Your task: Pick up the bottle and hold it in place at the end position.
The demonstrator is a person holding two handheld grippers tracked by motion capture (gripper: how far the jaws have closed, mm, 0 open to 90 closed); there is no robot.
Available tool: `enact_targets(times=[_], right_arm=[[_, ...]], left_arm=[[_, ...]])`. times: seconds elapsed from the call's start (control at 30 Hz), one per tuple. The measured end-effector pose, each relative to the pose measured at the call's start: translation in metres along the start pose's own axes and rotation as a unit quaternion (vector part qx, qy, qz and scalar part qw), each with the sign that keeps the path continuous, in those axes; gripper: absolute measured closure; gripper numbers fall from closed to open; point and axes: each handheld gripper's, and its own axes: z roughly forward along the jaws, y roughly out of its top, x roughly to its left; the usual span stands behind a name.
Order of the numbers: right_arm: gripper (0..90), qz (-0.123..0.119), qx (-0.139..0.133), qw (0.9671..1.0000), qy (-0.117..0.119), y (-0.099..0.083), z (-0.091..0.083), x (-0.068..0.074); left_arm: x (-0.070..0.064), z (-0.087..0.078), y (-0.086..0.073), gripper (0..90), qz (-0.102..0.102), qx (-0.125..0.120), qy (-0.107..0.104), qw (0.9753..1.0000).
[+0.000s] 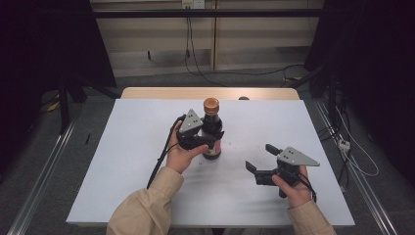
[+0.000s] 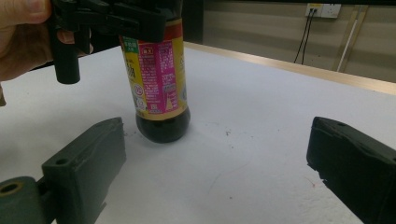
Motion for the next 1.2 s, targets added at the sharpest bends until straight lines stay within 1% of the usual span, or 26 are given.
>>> enact_targets(times=[0.03,0.07,0.1,0.13,0.17,0.2,0.23,0.27,0.37,0.5,0.53,0.6,0.67,0.7,0.77,0.8,0.83,0.87,0.93,0.97,1.0,1.03,1.07,1.13,1.17,1.2], right_arm=[[3.9,0.006,-0.001,1.0000,-0.001,-0.002,-0.002,-0.001],[3.9,0.006,-0.001,1.0000,-0.001,-0.002,-0.002,-0.001],[3.9,0.007,-0.002,1.0000,-0.001,-0.003,-0.002,-0.002],[3.9,0.012,-0.001,0.9999,-0.001,-0.005,-0.003,-0.003],[3.9,0.012,-0.001,0.9999,-0.001,-0.005,-0.003,-0.003],[3.9,0.013,-0.002,0.9999,-0.002,-0.006,-0.004,-0.004],[3.9,0.013,-0.002,0.9999,-0.001,-0.006,-0.004,-0.004],[3.9,0.011,-0.002,0.9999,-0.003,-0.006,-0.005,-0.004],[3.9,0.012,-0.004,0.9999,-0.002,-0.007,-0.006,-0.005],[3.9,0.014,-0.004,0.9999,-0.002,-0.009,-0.007,-0.006],[3.9,0.015,-0.003,0.9999,-0.001,-0.009,-0.007,-0.006],[3.9,0.013,-0.003,0.9999,0.000,-0.009,-0.007,-0.006],[3.9,0.010,-0.003,0.9999,0.001,-0.008,-0.007,-0.005],[3.9,0.010,-0.003,0.9999,0.001,-0.008,-0.007,-0.005],[3.9,0.010,-0.003,0.9999,0.002,-0.007,-0.007,-0.004],[3.9,0.009,-0.002,1.0000,0.002,-0.007,-0.006,-0.005],[3.9,0.010,-0.002,0.9999,0.003,-0.008,-0.006,-0.005],[3.9,0.011,-0.002,0.9999,0.003,-0.008,-0.006,-0.005],[3.9,0.011,-0.001,0.9999,0.003,-0.009,-0.006,-0.006],[3.9,0.013,-0.001,0.9999,0.003,-0.010,-0.006,-0.006],[3.9,0.014,0.000,0.9999,0.002,-0.010,-0.006,-0.007],[3.9,0.014,0.000,0.9999,0.002,-0.011,-0.005,-0.007],[3.9,0.015,0.001,0.9999,0.003,-0.012,-0.005,-0.007],[3.9,0.017,0.003,0.9998,0.003,-0.012,-0.004,-0.007],[3.9,0.017,0.004,0.9998,0.003,-0.012,-0.004,-0.007],[3.9,0.016,0.003,0.9999,0.004,-0.011,-0.004,-0.007]], left_arm=[[0.000,0.001,0.000,26.8,0.000,0.000,0.004,1.0000],[-0.001,0.002,0.001,26.8,0.000,-0.001,0.005,1.0000],[-0.001,0.003,0.002,26.8,0.005,0.000,0.008,1.0000],[-0.002,0.005,0.002,26.8,0.008,-0.001,0.016,0.9998],[-0.001,0.006,0.003,26.8,0.015,0.003,0.019,0.9997],[0.001,0.007,0.004,26.8,0.013,0.002,0.017,0.9998],[0.003,0.008,0.003,26.8,0.002,0.000,0.013,0.9999],[0.005,0.009,0.002,26.8,-0.010,-0.004,0.015,0.9998],[0.007,0.010,0.001,26.7,-0.007,-0.011,0.014,0.9998],[0.003,0.012,0.001,26.6,0.014,-0.010,0.009,0.9998],[0.003,0.012,0.001,26.6,0.016,-0.010,0.007,0.9998],[0.005,0.011,0.001,26.6,0.009,-0.011,0.008,0.9999],[0.008,0.011,0.002,26.2,0.012,-0.012,0.006,0.9998],[0.008,0.012,0.002,26.2,0.010,-0.013,0.008,0.9998],[0.010,0.014,0.003,26.1,0.011,-0.014,0.006,0.9998],[0.010,0.015,0.004,26.1,0.016,-0.013,0.009,0.9998],[0.011,0.016,0.005,26.1,0.027,-0.008,0.014,0.9995],[0.012,0.017,0.006,26.1,0.029,-0.006,0.015,0.9995],[0.018,0.018,0.005,26.1,0.009,-0.009,0.023,0.9996],[0.020,0.017,0.003,26.1,-0.002,-0.014,0.022,0.9997],[0.021,0.017,0.003,26.1,-0.005,-0.015,0.023,0.9996],[0.021,0.016,0.003,26.1,-0.004,-0.014,0.022,0.9997],[0.022,0.017,0.003,26.2,0.004,-0.010,0.012,0.9999],[0.020,0.018,0.003,26.3,0.005,-0.009,0.002,0.9999],[0.020,0.018,0.003,26.3,0.005,-0.008,0.000,1.0000],[0.020,0.018,0.002,26.4,0.000,-0.012,-0.003,0.9999]])
